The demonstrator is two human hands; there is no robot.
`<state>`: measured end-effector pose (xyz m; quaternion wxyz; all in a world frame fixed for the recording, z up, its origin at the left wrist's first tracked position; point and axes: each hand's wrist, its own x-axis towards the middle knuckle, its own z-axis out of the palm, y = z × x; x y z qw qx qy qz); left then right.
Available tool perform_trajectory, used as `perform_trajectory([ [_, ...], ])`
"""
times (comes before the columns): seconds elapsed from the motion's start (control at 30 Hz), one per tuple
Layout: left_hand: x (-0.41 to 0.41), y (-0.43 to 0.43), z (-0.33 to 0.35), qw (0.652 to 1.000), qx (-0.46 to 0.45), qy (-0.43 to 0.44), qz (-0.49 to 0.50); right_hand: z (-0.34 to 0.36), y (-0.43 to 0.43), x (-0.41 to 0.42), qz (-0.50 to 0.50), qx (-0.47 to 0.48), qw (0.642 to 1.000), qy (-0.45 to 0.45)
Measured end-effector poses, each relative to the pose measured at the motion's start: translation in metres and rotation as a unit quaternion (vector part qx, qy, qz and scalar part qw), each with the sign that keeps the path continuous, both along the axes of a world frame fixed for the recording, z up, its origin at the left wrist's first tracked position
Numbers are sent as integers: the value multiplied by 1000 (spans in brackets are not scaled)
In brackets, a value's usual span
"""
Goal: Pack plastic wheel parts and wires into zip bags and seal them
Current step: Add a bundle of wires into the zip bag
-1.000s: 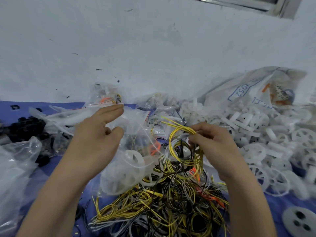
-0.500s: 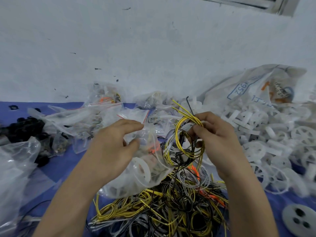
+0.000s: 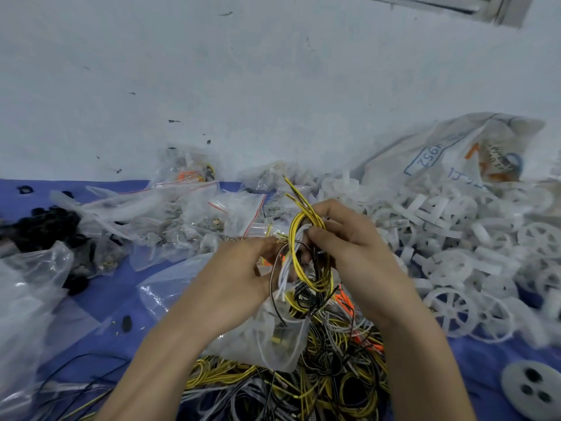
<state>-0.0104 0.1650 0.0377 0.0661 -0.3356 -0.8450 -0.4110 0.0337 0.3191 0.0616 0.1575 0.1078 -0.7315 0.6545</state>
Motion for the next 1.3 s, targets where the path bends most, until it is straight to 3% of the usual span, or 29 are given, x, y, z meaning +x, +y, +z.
perform_trajectory([
  [0.27,-3,0,-5,999,8,-28,-14,-2,-1,-1,2,1,1000,-19],
  [0.43,-9,-6,-9,998,-33,12,50,2,15,0,-109,-28,994,9],
  [0.63,-8,-5,-9,999,-20,4,48,2,39,6,-186,-83,978,-49],
  [0.93,7,7,-4,996,-80,15,-27,5,28,6,-153,-95,983,-31],
  [1.13,10,20,-9,999,4,-1,-40,6,17,5,-116,-120,986,-22],
  [1.3,7,17,-8,999,31,-20,-23,0,28,1,-174,-206,963,-20],
])
